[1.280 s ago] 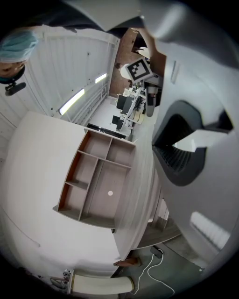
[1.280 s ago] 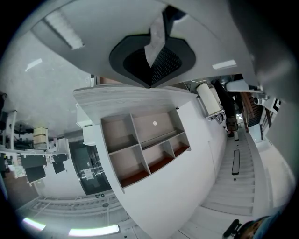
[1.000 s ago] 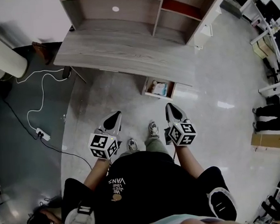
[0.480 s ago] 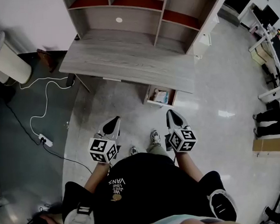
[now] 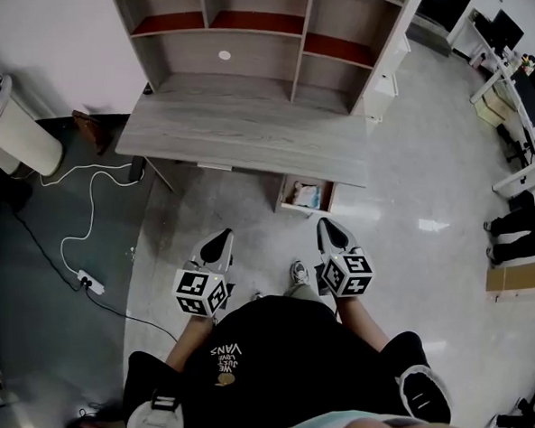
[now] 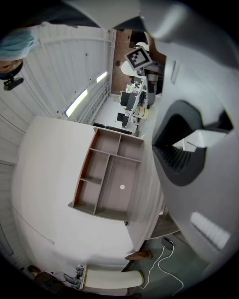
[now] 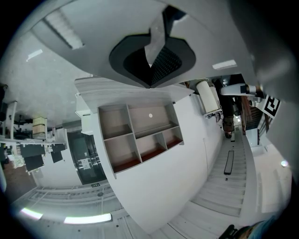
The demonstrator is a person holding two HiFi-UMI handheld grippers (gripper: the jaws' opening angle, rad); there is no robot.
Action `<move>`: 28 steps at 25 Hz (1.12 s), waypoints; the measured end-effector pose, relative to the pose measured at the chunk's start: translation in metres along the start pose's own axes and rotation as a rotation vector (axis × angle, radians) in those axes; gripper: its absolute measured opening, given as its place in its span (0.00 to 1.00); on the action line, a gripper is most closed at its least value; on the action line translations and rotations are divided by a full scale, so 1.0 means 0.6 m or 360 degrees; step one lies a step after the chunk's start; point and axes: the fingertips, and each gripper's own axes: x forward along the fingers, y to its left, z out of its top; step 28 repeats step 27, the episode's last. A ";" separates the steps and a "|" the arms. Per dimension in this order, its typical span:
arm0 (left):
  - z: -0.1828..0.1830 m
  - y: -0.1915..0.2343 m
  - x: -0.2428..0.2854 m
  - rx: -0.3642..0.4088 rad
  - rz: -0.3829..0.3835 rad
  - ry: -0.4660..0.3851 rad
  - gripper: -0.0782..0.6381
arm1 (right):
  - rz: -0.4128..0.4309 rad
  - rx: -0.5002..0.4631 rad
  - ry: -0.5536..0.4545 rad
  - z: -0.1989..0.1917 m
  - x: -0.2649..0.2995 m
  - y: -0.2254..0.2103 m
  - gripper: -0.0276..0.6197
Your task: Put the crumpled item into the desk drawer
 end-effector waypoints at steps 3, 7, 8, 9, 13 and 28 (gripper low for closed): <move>0.004 -0.001 0.004 -0.0005 -0.0004 -0.0007 0.18 | 0.0005 0.0002 -0.0005 0.003 0.001 0.002 0.05; 0.003 -0.005 0.006 -0.0012 -0.0007 -0.0016 0.18 | 0.0016 0.0004 -0.0004 0.004 0.000 0.006 0.05; 0.003 -0.006 0.006 -0.0014 -0.0007 -0.0017 0.18 | 0.0020 0.0003 -0.0003 0.004 0.000 0.008 0.05; 0.003 -0.006 0.006 -0.0016 -0.0006 -0.0018 0.18 | 0.0023 0.0002 -0.0002 0.005 0.001 0.009 0.05; 0.004 -0.007 0.006 -0.0028 0.0002 -0.0018 0.18 | 0.0034 -0.0005 0.0001 0.011 0.003 0.011 0.05; 0.005 -0.008 0.013 -0.0026 0.0019 -0.0018 0.18 | 0.0077 -0.0018 0.0019 0.011 0.013 0.011 0.05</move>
